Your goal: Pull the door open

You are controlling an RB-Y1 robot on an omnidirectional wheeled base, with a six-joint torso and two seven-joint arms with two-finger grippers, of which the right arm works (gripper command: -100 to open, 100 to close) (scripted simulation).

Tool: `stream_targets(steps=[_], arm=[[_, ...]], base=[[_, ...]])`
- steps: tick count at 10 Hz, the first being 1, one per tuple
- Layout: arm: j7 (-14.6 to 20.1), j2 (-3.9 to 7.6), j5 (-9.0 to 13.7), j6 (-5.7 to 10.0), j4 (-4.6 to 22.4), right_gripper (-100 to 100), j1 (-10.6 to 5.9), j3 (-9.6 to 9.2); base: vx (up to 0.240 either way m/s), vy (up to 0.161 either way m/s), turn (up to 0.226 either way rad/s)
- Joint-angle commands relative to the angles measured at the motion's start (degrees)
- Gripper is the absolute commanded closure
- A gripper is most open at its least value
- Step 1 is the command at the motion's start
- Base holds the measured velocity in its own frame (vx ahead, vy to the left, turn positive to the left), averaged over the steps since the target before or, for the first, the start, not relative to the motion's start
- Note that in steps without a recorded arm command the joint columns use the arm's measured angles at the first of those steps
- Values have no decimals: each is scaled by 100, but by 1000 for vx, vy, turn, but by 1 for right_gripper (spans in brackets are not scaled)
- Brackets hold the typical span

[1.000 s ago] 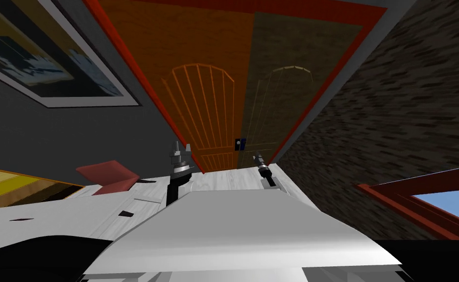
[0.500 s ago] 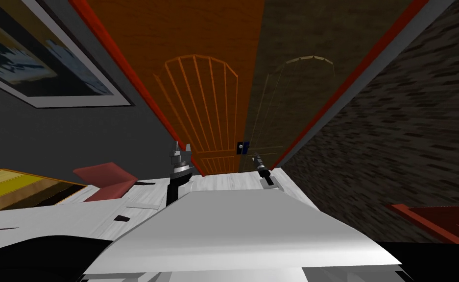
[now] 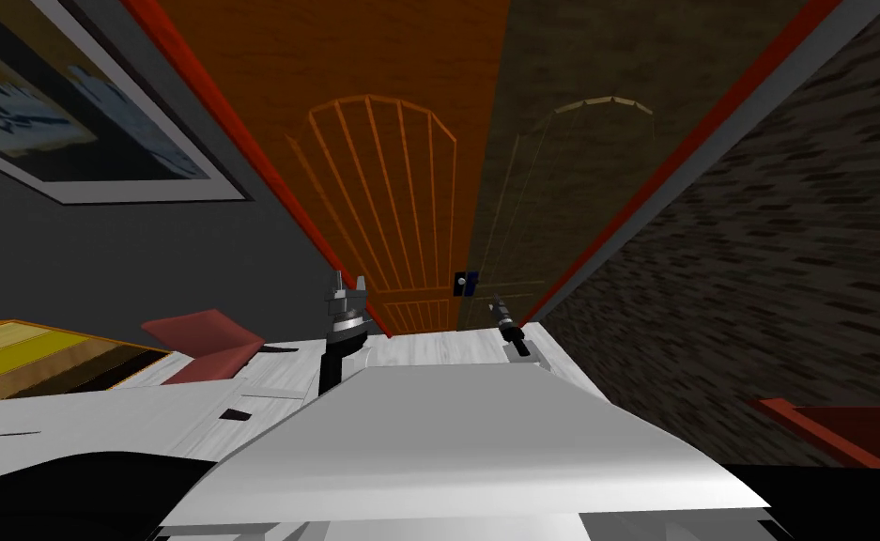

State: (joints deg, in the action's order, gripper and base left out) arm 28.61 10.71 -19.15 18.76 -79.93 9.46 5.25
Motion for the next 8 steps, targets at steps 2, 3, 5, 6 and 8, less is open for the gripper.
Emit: stream_targets(steps=[2, 3, 5, 6, 8], arm=[[-24, 105, 73, -10, 138, -100, 58, 280], [-36, 151, 109, -19, 218, -100, 60, 412], [-57, 220, 169, -31, 352, -100, 49, 626], [-61, 231, 180, -32, 377, -100, 43, 665], [-89, 287, 253, -32, 540, -100, -24, 892]], base=[[-64, -39, 31], [-41, -19, 52], [-19, -15, 61], [7, -16, 46], [46, -21, 119]])
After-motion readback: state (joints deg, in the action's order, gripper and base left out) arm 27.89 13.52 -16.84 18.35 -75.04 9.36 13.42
